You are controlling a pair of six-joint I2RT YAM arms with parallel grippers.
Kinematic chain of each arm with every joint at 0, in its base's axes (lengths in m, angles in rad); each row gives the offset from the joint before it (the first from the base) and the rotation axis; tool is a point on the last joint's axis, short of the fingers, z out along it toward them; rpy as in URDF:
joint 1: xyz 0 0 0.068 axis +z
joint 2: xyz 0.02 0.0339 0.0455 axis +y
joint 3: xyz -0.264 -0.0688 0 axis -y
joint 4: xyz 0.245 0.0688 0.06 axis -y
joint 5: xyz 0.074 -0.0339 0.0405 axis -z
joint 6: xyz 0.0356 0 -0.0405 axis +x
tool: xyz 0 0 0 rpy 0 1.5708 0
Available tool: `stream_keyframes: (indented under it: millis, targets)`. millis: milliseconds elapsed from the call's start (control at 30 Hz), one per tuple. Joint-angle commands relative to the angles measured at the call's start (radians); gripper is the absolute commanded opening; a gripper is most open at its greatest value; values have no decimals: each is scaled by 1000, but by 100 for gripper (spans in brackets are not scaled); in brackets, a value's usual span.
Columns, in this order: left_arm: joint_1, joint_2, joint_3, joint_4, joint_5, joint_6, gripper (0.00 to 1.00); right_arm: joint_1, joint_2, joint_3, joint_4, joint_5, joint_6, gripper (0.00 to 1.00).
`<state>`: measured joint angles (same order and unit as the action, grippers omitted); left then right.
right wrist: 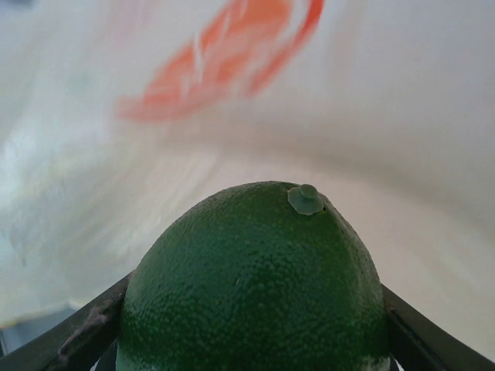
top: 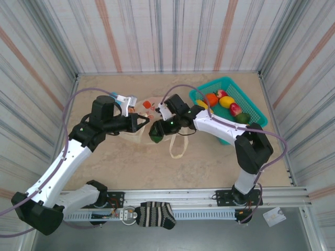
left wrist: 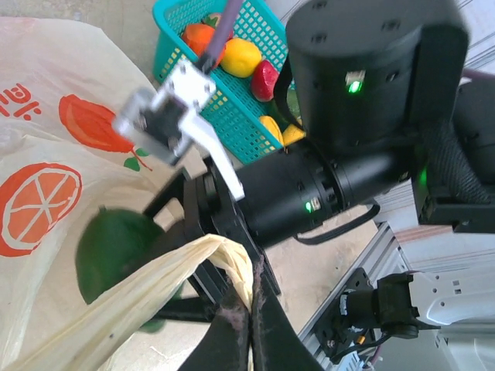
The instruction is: Place the fake fruits into the plastic bag and tie a complex knot
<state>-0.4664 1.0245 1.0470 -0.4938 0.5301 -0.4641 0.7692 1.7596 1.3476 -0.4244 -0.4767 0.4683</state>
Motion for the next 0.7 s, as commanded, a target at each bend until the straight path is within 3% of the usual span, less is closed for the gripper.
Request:
stream_keyframes:
  millis: [0,200,367,400,500,667]
  targets:
    - [-6,-22,24,-14,7,40,0,-10,37,100,12,107,130,58]
    - [-6,-19,31,-11,-7,35,0,9,149,233,53,267,272,62]
    - [-2,4,68,-22,-40,36,0,77,207,286,100,478,250,67]
    - [3,12,74,-20,-45,36,0,88,214,288,113,507,243,70]
    - [12,26,84,-16,-52,32,0,98,249,317,99,539,237,91]
    - [14,32,84,-7,-49,29,0,95,214,261,122,537,221,95]
